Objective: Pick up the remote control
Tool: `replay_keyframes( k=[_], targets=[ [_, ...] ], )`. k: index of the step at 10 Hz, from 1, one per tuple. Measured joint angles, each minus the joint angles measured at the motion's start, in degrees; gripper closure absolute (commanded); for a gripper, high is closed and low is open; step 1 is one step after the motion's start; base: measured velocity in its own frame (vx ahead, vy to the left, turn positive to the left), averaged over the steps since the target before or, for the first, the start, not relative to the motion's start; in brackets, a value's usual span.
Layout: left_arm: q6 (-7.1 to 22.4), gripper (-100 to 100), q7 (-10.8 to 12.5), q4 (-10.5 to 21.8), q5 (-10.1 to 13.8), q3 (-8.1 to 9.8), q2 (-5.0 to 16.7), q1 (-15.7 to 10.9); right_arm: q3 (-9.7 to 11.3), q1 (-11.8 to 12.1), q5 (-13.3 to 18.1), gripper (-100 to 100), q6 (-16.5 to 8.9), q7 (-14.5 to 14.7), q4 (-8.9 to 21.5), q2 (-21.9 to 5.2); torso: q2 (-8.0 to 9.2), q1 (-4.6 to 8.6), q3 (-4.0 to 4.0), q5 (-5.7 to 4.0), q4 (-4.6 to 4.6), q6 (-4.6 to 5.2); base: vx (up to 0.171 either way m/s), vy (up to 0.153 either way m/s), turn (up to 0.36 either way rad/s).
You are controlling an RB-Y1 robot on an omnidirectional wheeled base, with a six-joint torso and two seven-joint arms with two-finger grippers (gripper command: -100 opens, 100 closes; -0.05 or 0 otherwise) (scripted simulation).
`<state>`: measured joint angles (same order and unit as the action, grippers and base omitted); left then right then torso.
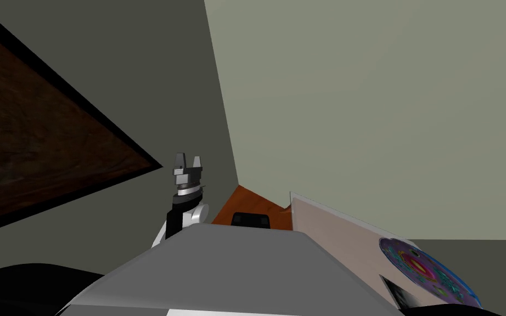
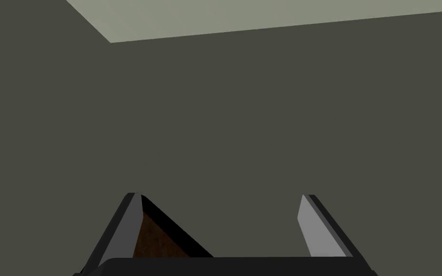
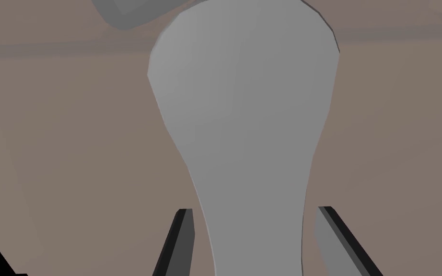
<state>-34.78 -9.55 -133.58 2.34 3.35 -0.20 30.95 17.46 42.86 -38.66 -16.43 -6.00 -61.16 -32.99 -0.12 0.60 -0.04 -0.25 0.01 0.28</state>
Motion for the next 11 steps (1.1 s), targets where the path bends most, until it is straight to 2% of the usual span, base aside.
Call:
replay_keyframes(
  k=[1,2,4,6,7,9,10,11],
  targets=[
    [0.0,0,0.0,0.0,0.0,0.0,0.0,0.0,0.0,-0.1,-0.3,100,-0.2,1.6,0.0,-0.1,0.03,0.05,0.02,0.0,0.01,-0.03,0.0,0.0,0.0],
    [0.0,0,0.0,0.0,0.0,0.0,0.0,0.0,0.0,-0.1,-0.5,100,-0.2,2.8,0.1,-0.1,0.06,0.07,0.03,0.0,0.01,-0.03,0.022,0.004,-0.376],
    [0.0,0,0.0,0.0,0.0,0.0,0.0,0.0,-2.2,-0.8,-3.7,100,-2.7,6.3,-0.9,-0.8,-0.01,-0.02,-0.01,0.01,-0.01,0.05,0.019,0.017,-0.12],
    [0.0,0,0.0,0.0,0.0,0.0,0.0,0.0,-2.8,-1.2,-4.2,100,-3.8,9.7,-0.9,-0.6,0.02,0.04,0.01,0.0,0.0,-0.01,0.002,0.001,0.012],
    [0.0,0,0.0,0.0,0.0,0.0,0.0,0.0,-2.8,-1.2,-4.1,100,-3.9,10.8,-1.0,-0.5,0.04,0.06,0.01,0.0,-0.01,-0.02,0.023,0.004,-0.33],
    [0.0,0,0.0,0.0,0.0,0.0,0.0,0.0,-5.1,-2.2,-7.3,100,-6.3,14.5,-1.7,-0.9,-0.03,-0.04,-0.03,0.03,-0.03,0.08,0.019,0.018,-0.149],
    [0.0,0,0.0,0.0,0.0,0.0,0.0,0.0,-5.6,-2.2,-7.5,100,-7.4,16.1,-2.0,-0.9,-0.01,-0.03,-0.01,0.03,-0.02,0.02,0.001,0.005,0.043],
    [0.0,0,0.0,0.0,0.0,0.0,0.0,0.0,-5.8,-2.2,-7.6,100,-7.8,17.7,-2.1,-0.8,0.02,0.02,0.0,0.02,-0.01,-0.01,0.018,0.008,-0.368]
  ],
)
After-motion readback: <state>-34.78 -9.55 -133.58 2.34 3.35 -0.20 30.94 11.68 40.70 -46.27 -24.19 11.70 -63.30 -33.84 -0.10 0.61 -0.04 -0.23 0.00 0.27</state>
